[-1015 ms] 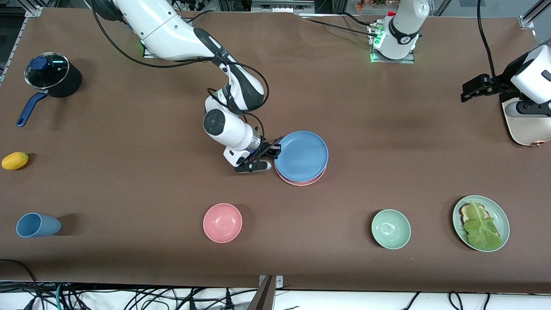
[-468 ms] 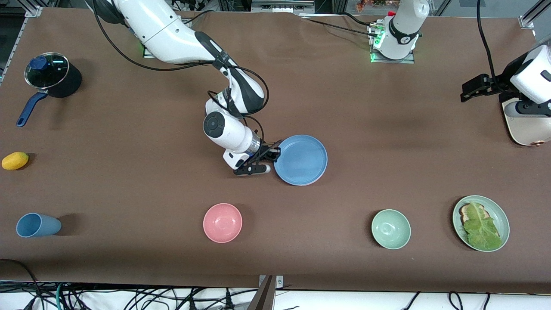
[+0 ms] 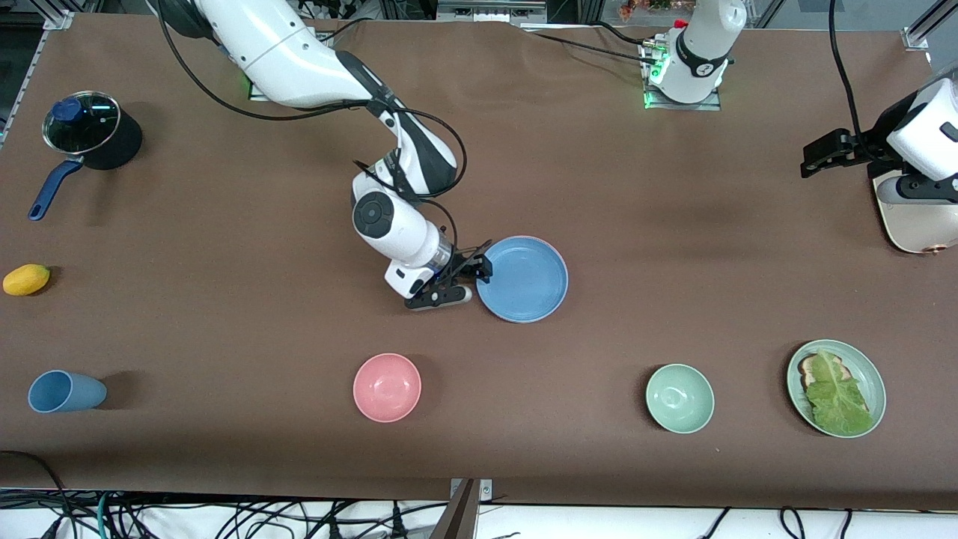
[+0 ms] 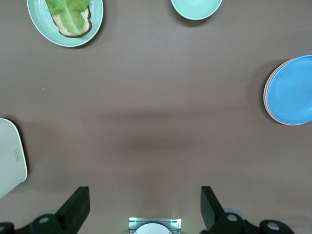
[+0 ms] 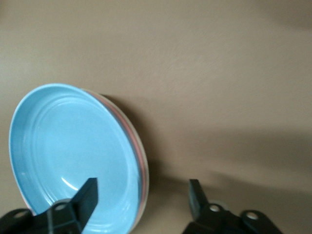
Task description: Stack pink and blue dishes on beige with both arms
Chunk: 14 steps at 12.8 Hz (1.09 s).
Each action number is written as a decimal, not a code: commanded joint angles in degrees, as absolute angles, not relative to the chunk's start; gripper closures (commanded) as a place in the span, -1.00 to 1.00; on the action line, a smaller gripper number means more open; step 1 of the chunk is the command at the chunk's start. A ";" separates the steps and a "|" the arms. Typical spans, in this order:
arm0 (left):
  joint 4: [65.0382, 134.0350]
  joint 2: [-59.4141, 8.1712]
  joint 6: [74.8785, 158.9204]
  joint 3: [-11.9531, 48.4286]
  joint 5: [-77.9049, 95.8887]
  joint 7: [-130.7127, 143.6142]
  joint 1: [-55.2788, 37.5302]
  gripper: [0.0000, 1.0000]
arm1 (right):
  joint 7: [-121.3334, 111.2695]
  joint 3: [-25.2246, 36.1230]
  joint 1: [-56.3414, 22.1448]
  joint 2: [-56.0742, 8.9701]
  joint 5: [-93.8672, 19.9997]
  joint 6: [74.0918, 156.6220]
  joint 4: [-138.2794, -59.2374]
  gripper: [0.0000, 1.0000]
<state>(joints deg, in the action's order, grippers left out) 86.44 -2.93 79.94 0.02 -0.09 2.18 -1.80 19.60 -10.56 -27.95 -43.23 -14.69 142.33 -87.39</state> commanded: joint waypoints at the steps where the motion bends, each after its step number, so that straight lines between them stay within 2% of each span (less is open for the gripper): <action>1: 85.87 -3.16 79.80 0.00 1.05 2.72 -1.76 -1.00 | 19.95 -5.73 -28.39 -34.39 -13.98 130.57 -88.07 -1.00; 7: 85.87 -3.16 79.80 0.00 1.14 2.72 -1.76 -1.00 | 19.69 6.57 -28.30 -20.68 -1.14 103.84 -87.98 -1.00; 10: 85.87 -3.16 79.80 0.00 1.14 2.72 -1.76 -1.00 | 19.16 13.95 -28.13 -15.66 -1.05 97.75 -87.98 -1.00; 11: 85.87 -3.16 79.80 0.00 1.14 2.72 -1.67 -1.00 | 19.07 14.67 -27.60 -14.25 -0.97 96.17 -87.28 -1.00; 14: 85.87 -3.43 79.80 0.00 1.14 2.72 -1.76 -1.00 | 16.27 12.84 -18.49 -9.68 -0.97 93.08 -87.45 -1.00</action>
<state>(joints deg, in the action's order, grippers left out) 86.44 -3.00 79.95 0.02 -0.09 2.18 -1.81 17.93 14.83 -23.91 -13.14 -1.57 94.88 -86.17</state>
